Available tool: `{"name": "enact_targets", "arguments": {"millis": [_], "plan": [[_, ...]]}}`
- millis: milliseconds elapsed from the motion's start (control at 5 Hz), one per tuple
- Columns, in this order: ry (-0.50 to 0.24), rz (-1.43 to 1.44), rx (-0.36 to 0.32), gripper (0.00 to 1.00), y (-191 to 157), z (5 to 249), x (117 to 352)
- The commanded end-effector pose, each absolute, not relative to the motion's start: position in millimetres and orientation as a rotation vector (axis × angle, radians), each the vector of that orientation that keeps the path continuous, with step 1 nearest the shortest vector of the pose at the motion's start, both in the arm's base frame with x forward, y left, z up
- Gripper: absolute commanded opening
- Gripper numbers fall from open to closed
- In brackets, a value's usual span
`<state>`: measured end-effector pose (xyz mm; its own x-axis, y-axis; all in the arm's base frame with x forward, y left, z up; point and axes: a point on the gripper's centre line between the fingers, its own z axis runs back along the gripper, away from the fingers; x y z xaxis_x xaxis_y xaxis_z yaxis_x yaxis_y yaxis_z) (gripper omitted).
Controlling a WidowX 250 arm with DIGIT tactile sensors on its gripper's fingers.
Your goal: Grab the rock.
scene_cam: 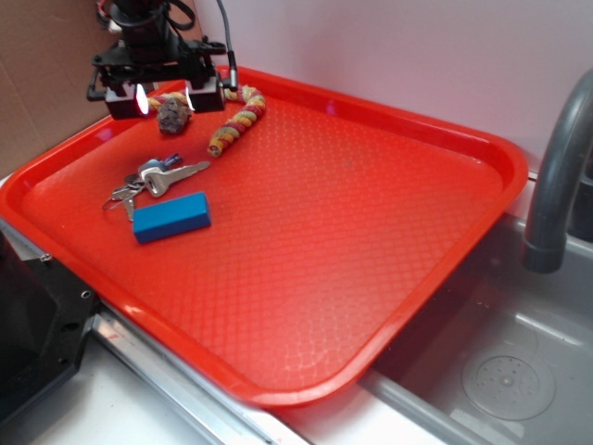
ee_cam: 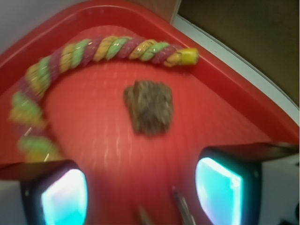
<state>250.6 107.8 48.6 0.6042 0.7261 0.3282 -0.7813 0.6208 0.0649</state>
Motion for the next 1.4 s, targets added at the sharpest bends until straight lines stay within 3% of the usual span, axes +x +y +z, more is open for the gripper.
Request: {"name": "enact_targets", "arguments": {"millis": [0, 200, 400, 600, 800, 1000, 1200], "plan": [[-0.328, 0.953, 0.274, 1.00, 150, 36, 273], [-0.302, 0.958, 0.293, 1.00, 158, 23, 267], [-0.303, 0.955, 0.293, 0.29, 157, 19, 263], [-0.308, 0.958, 0.287, 0.00, 154, 20, 261], [-0.320, 0.962, 0.293, 0.00, 152, 21, 259], [-0.282, 0.892, 0.187, 0.00, 116, 64, 256], [-0.196, 0.797, 0.019, 0.00, 79, 117, 241]]}}
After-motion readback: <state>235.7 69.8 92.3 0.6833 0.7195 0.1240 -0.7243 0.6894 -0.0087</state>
